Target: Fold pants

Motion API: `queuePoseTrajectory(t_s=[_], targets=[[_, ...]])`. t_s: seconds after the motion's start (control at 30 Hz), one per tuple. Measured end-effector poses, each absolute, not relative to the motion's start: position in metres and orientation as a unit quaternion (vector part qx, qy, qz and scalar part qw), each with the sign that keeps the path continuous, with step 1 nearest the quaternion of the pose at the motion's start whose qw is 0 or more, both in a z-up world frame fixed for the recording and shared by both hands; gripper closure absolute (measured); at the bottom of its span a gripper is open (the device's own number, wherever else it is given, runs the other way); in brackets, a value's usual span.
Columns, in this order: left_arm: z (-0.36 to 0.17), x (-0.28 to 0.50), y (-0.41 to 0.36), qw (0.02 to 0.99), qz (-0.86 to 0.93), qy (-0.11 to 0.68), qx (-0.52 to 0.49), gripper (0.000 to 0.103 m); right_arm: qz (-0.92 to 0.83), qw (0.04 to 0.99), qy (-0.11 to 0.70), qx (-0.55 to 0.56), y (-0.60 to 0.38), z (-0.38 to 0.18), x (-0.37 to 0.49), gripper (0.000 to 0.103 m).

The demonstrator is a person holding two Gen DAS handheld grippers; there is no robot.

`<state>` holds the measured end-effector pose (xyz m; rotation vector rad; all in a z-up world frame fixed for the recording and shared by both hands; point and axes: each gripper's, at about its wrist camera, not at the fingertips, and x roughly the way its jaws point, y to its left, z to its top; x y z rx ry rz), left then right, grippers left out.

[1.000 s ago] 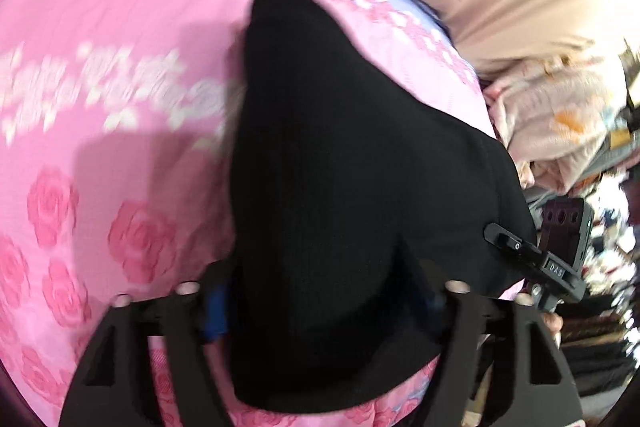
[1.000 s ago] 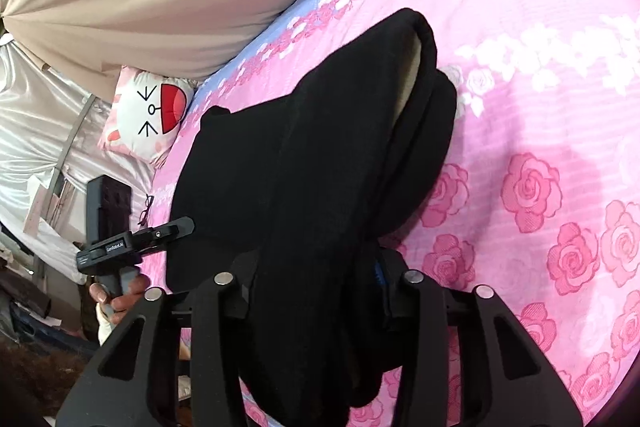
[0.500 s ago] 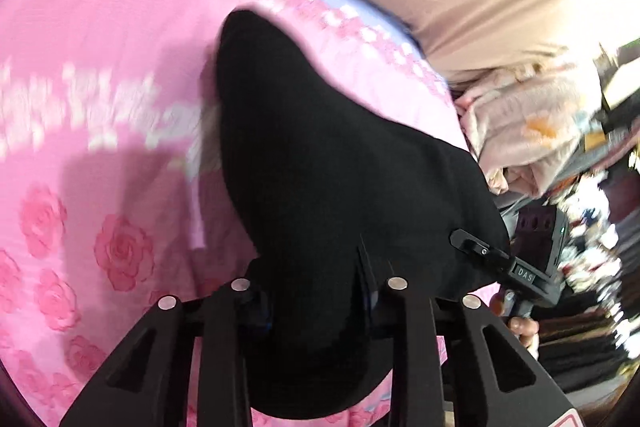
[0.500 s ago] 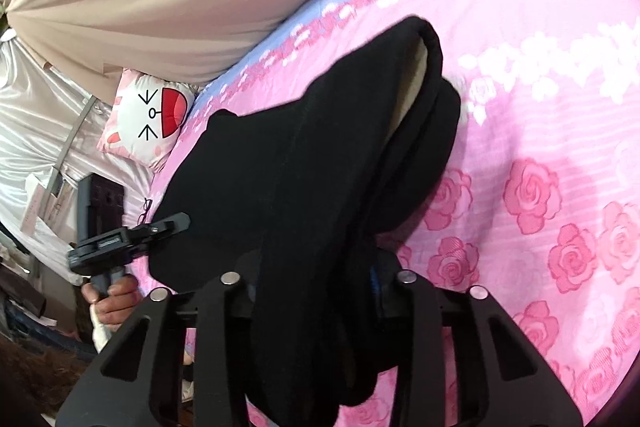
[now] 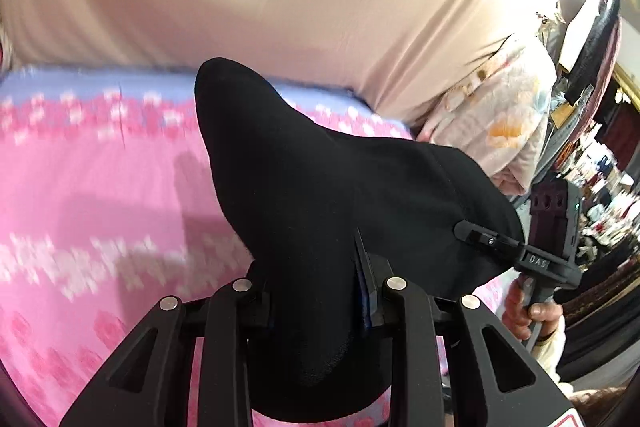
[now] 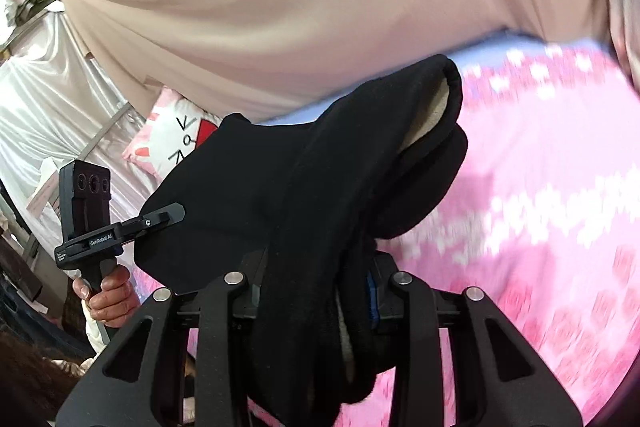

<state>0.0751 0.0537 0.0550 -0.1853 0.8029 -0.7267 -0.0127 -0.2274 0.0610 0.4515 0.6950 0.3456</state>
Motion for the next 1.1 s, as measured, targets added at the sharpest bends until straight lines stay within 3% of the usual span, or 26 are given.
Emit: queuePoseTrajectory(t_s=[0.23, 0.43, 0.57, 0.77, 1.1], targets=[[0.103, 0.109, 0.042, 0.896, -0.310, 0.315, -0.032, 0.078, 0.167, 0.927, 0.285, 0.175, -0.223, 0.110, 0.041, 0.071], [0.103, 0.163, 0.029, 0.918, -0.268, 0.291, 0.002, 0.078, 0.159, 0.934, 0.275, 0.166, -0.231, 0.113, 0.114, 0.070], [0.073, 0.212, 0.019, 0.931, -0.240, 0.274, 0.021, 0.078, 0.153, 0.930, 0.291, 0.166, -0.239, 0.087, 0.169, 0.070], [0.006, 0.286, 0.023, 0.915, -0.230, 0.332, -0.003, 0.078, 0.142, 0.914, 0.339, 0.170, -0.247, 0.025, 0.238, 0.071], [-0.069, 0.325, 0.047, 0.885, -0.232, 0.404, -0.026, 0.076, 0.141, 0.883, 0.398, 0.204, -0.252, -0.055, 0.261, 0.070]])
